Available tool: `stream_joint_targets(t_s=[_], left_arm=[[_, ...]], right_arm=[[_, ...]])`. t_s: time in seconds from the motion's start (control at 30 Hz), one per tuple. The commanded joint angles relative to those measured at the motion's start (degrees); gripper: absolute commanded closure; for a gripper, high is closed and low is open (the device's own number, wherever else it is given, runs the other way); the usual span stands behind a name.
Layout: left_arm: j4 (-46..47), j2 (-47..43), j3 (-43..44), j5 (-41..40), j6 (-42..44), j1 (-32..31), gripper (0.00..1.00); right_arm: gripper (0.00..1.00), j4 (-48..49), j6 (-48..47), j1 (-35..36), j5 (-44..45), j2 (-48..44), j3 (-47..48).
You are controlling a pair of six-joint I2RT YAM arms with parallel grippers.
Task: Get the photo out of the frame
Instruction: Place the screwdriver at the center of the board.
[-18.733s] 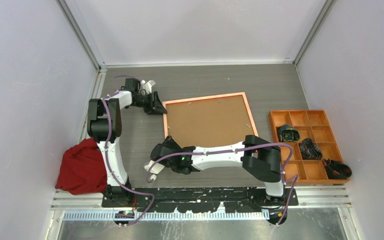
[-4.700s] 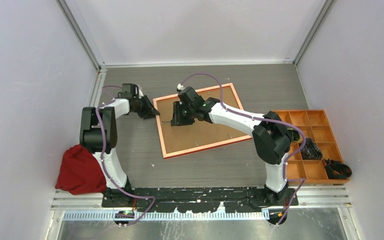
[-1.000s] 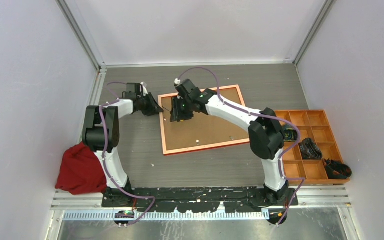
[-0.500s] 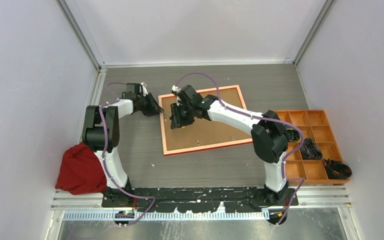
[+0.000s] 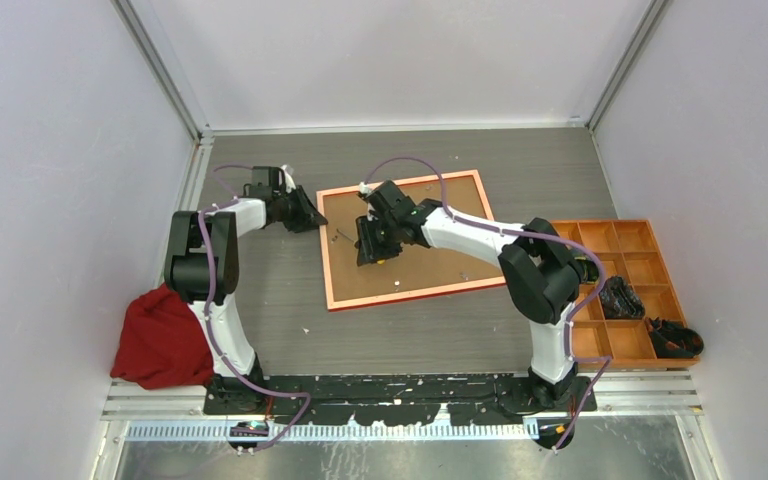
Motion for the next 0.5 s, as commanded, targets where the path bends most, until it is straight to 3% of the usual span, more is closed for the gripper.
stream_joint_targets(t_s=[0.0, 0.3, 0.47], left_arm=[[-5.3, 2.4, -1.3, 1.2, 1.1, -0.4, 1.00], [-5.5, 2.5, -1.0, 1.7, 0.9, -0.2, 1.00], [-5.5, 1.8, -1.1, 1.7, 0.9, 0.1, 1.00]], right_arm=[[1.00, 2.8, 0.9, -0.2, 1.1, -3.0, 3.1], [0.99, -0.4, -2.2, -1.1, 4.0, -8.4, 1.2], [0.99, -1.0, -5.1, -5.8, 9.9, -15.3, -1.6]])
